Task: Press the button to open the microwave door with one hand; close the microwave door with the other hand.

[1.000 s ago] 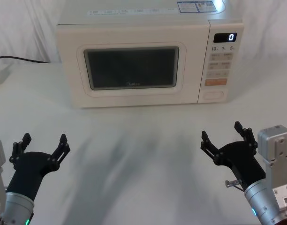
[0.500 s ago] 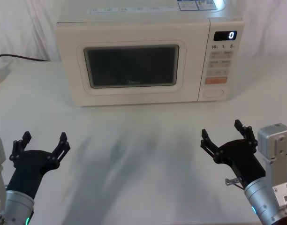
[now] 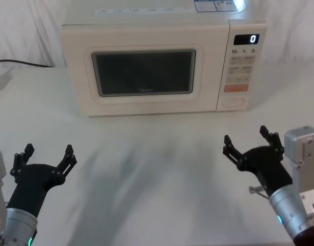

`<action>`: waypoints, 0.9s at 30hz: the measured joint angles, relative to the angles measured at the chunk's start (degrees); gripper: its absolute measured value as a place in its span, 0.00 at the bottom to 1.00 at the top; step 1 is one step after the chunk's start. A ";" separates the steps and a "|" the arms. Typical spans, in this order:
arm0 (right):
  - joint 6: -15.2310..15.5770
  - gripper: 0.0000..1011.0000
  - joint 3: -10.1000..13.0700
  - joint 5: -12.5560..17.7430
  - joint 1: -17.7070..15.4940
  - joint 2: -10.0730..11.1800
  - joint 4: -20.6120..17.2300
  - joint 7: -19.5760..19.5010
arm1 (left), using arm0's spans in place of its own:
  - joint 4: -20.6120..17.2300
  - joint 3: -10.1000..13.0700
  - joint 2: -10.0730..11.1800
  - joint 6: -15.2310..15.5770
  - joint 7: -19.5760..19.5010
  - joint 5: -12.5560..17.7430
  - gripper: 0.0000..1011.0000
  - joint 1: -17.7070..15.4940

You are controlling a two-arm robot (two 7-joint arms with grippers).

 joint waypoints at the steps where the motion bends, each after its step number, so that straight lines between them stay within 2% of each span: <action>1: 0.22 0.99 0.18 -0.08 0.42 -0.16 0.26 0.11 | 0.00 0.00 0.01 0.00 0.00 0.00 0.99 0.00; 17: 5.55 0.99 3.86 0.34 6.53 -3.46 4.77 2.66 | 0.00 0.00 0.01 0.00 0.00 0.00 0.99 0.00; 27: 6.28 0.99 5.33 -0.54 9.18 -4.80 7.83 3.35 | 0.00 0.00 0.01 0.00 0.00 0.00 0.99 0.00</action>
